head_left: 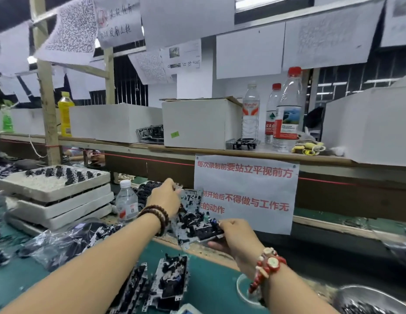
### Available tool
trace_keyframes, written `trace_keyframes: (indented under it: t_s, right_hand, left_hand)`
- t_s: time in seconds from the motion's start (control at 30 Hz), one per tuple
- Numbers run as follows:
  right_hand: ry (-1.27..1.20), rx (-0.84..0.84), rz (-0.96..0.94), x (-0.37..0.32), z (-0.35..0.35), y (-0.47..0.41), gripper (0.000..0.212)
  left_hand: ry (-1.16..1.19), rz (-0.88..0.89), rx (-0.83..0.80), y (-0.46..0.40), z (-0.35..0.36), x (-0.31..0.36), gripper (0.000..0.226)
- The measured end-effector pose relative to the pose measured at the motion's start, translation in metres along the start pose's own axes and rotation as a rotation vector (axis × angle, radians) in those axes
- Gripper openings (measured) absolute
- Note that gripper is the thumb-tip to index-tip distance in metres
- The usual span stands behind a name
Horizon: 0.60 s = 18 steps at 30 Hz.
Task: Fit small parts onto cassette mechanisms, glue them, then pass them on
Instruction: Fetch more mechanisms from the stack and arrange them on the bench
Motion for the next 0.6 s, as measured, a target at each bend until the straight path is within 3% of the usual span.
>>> trace_keyframes:
  t_s: [0.23,0.6]
  right_hand:
    - [-0.131,0.088,-0.069,-0.001,-0.058,0.076,0.030]
    - [-0.129,0.277,0.005,0.068,-0.129,0.179,0.026]
  left_hand:
    - [0.102,0.065,-0.089,0.068,0.001,0.046,0.019]
    - [0.086,0.110,-0.285,0.171,0.066,0.081,0.019]
Point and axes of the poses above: each hand's wrist, its own y-axis away from the middle knuckle, its own z-axis out of the palm, x = y × z, the point moved 6 cm from there along -y, towards the middle knuckle, and after that the axes turned 2 degrees about -x, right-handed, at the moved point
